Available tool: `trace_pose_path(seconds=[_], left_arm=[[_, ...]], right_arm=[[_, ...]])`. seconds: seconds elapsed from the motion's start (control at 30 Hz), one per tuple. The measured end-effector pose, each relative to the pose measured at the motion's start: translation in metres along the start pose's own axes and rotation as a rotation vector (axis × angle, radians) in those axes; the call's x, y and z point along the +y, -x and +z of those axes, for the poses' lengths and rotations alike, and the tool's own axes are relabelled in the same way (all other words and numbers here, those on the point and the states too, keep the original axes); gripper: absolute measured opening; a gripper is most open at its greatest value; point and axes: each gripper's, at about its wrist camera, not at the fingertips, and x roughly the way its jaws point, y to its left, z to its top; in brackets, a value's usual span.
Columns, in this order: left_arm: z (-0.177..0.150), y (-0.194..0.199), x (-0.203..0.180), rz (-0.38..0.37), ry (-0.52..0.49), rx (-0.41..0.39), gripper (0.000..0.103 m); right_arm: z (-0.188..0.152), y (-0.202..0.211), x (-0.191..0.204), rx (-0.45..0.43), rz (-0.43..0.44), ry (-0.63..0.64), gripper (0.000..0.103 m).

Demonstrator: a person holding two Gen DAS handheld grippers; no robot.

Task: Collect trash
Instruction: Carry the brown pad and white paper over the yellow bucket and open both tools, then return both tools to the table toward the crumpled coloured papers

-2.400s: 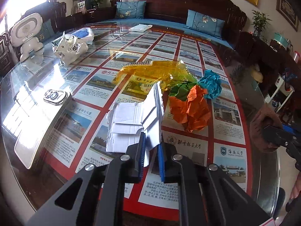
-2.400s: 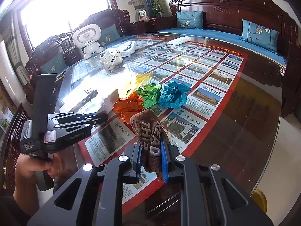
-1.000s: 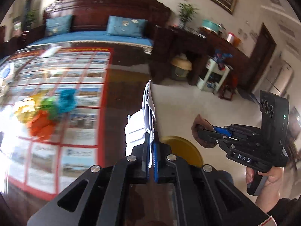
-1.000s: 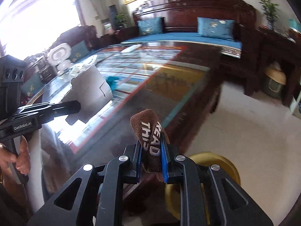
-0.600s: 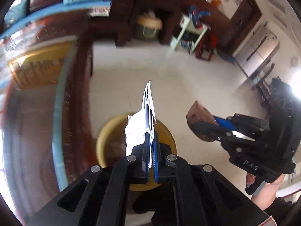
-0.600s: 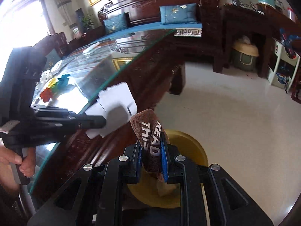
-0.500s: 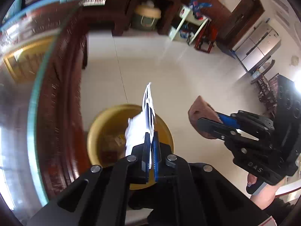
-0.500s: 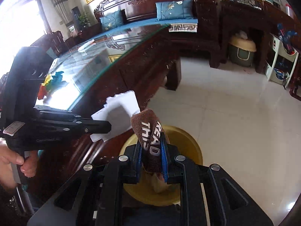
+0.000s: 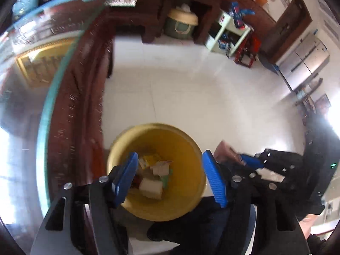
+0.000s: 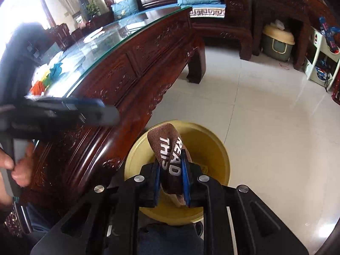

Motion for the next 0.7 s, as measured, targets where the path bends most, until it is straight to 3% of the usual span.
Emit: trace_pose_path(seconds=[0.07, 0.13, 0.4, 0.5, 0.7], left_arm=[[-0.004, 0.016, 0.005, 0.023, 0.003, -0.037, 0.071], [-0.009, 0.03, 0.011, 0.038, 0.014, -0.067, 0.076], [-0.028, 0.08, 0.042, 0.051, 0.071, -0.15, 0.084], [-0.039, 0.102, 0.056, 0.066, 0.095, -0.201, 0.089], [-0.07, 0.155, 0.084, 0.148, 0.164, -0.347, 0.097]], right_arm=[[0.001, -0.001, 0.008, 0.005, 0.002, 0.022, 0.028], [0.005, -0.002, 0.019, -0.004, -0.004, 0.046, 0.044], [0.015, 0.003, 0.056, -0.028, -0.005, 0.102, 0.044], [0.02, 0.014, 0.073, -0.083, 0.024, 0.123, 0.046], [0.032, 0.042, 0.129, -0.275, 0.079, 0.206, 0.078]])
